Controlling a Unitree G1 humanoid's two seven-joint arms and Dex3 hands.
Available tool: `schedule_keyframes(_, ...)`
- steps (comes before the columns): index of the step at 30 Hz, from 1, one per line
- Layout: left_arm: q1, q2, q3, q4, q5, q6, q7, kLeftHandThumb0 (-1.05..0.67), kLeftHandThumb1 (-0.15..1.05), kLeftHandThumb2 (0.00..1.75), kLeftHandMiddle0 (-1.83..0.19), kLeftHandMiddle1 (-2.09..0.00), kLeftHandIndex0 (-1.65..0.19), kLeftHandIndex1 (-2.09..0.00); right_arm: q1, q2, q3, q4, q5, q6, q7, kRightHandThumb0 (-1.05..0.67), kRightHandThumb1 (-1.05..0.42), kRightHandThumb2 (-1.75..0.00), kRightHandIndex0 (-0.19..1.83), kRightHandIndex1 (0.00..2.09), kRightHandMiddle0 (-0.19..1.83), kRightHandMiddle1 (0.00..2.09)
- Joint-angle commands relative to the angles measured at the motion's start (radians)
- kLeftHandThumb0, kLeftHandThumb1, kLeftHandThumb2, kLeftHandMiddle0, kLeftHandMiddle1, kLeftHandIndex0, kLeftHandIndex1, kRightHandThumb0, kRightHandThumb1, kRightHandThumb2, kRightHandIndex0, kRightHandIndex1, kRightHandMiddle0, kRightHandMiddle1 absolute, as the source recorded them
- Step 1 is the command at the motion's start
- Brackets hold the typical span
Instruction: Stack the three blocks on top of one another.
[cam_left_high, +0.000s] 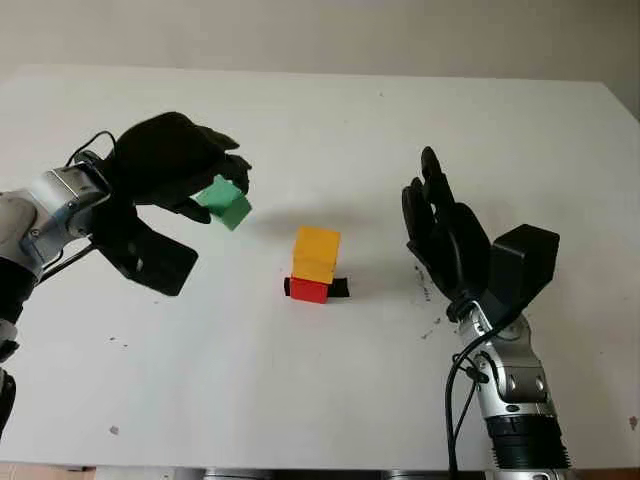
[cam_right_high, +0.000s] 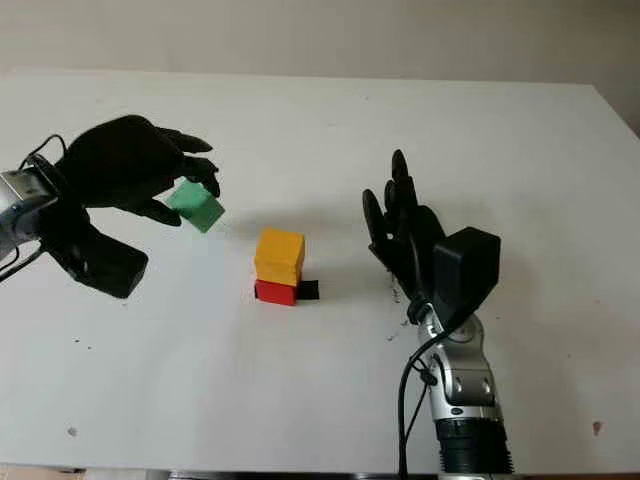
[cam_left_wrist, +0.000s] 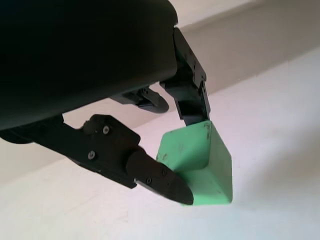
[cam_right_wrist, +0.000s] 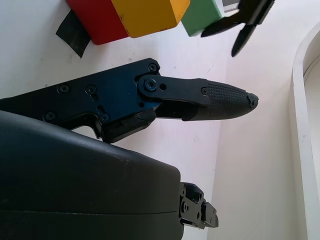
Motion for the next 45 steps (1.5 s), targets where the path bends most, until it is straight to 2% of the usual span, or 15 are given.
schedule_keyframes(1, 0.021, -0.011, 0.041, -0.030, -0.059, 0.015, -0.033, -0.38, 0.96, 0.05, -0.46, -0.05, -0.56, -0.94, 0.010, -0.004, 0.001, -0.007, 0.008, -0.002, 0.002, -0.76, -1.05, -0.49, -0.19, 0.00, -0.19, 0.02)
schedule_keyframes(6, 0.035, -0.026, 0.094, -0.072, -0.179, 0.049, -0.126, -0.39, 0.97, 0.06, -0.46, -0.05, -0.52, -1.05, 0.010, -0.009, 0.005, -0.009, 0.007, 0.009, 0.009, -0.76, -1.05, -0.49, -0.19, 0.00, -0.19, 0.01)
schedule_keyframes(9, 0.034, -0.036, 0.130, -0.108, -0.284, 0.107, -0.235, -0.35, 0.98, 0.06, -0.44, -0.04, -0.48, -1.09, 0.009, -0.013, 0.005, -0.008, 0.008, 0.017, 0.018, -0.76, -1.05, -0.49, -0.19, 0.00, -0.19, 0.00)
schedule_keyframes(14, -0.001, -0.036, 0.162, -0.221, -0.391, 0.275, -0.442, -0.29, 0.98, 0.06, -0.41, -0.04, -0.45, -1.16, 0.006, -0.010, 0.004, -0.010, 0.010, 0.030, 0.019, -0.75, -1.05, -0.48, -0.19, 0.00, -0.19, 0.00)
schedule_keyframes(17, -0.050, -0.029, 0.151, -0.310, -0.402, 0.421, -0.595, -0.33, 1.01, 0.06, -0.35, -0.02, -0.41, -1.19, 0.005, -0.007, 0.006, -0.013, 0.005, 0.036, 0.013, -0.75, -1.05, -0.48, -0.19, 0.00, -0.19, 0.00)
schedule_keyframes(20, -0.119, -0.026, 0.124, -0.377, -0.377, 0.515, -0.727, -0.34, 1.01, 0.06, -0.33, -0.03, -0.38, -1.23, 0.001, -0.006, 0.012, -0.010, -0.001, 0.038, 0.007, -0.77, -1.05, -0.47, -0.19, 0.00, -0.19, 0.01)
schedule_keyframes(23, -0.200, -0.034, 0.090, -0.408, -0.354, 0.581, -0.849, -0.36, 1.02, 0.06, -0.34, -0.04, -0.38, -1.25, -0.002, -0.004, 0.019, -0.012, -0.002, 0.048, 0.005, -0.78, -1.05, -0.47, -0.19, 0.00, -0.19, 0.02)
schedule_keyframes(26, -0.282, -0.056, 0.056, -0.428, -0.323, 0.699, -0.956, -0.40, 1.01, 0.05, -0.35, -0.05, -0.38, -1.31, -0.005, 0.002, 0.030, -0.008, -0.005, 0.038, 0.001, -0.77, -1.05, -0.47, -0.19, 0.00, -0.19, 0.03)
schedule_keyframes(30, -0.375, -0.085, 0.024, -0.416, -0.312, 0.766, -1.052, -0.42, 1.01, 0.05, -0.40, -0.06, -0.33, -1.40, -0.011, 0.013, 0.043, 0.010, -0.013, 0.025, -0.013, -0.76, -1.05, -0.48, -0.19, 0.00, -0.19, 0.01)
schedule_keyframes(33, -0.412, -0.102, 0.016, -0.397, -0.317, 0.789, -1.090, -0.45, 1.02, 0.06, -0.40, -0.06, -0.33, -1.44, -0.013, 0.020, 0.049, 0.019, -0.016, 0.012, -0.021, -0.76, -1.05, -0.49, -0.19, 0.00, -0.19, 0.02)
schedule_keyframes(36, -0.436, -0.124, 0.000, -0.409, -0.298, 0.861, -1.120, -0.46, 1.02, 0.05, -0.44, -0.07, -0.26, -1.51, -0.016, 0.028, 0.051, 0.032, -0.014, 0.001, -0.026, -0.77, -1.05, -0.49, -0.19, 0.00, -0.19, 0.02)
schedule_keyframes(40, -0.422, -0.148, -0.025, -0.476, -0.253, 0.980, -1.148, -0.43, 1.02, 0.05, -0.40, -0.05, -0.19, -1.51, -0.014, 0.039, 0.053, 0.053, -0.016, -0.030, -0.036, -0.76, -1.05, -0.51, -0.19, 0.00, -0.19, 0.01)
schedule_keyframes(43, -0.390, -0.156, -0.005, -0.490, -0.289, 1.022, -1.152, -0.56, 1.04, 0.06, -0.40, -0.05, -0.24, -1.59, -0.014, 0.039, 0.055, 0.062, -0.018, -0.041, -0.040, -0.76, -1.05, -0.51, -0.19, 0.00, -0.19, 0.02)
schedule_keyframes(45, -0.374, -0.158, 0.002, -0.504, -0.307, 1.061, -1.148, -0.57, 1.04, 0.06, -0.43, -0.06, -0.32, -1.54, -0.014, 0.037, 0.054, 0.065, -0.016, -0.042, -0.040, -0.77, -1.05, -0.50, -0.19, 0.00, -0.19, 0.03)
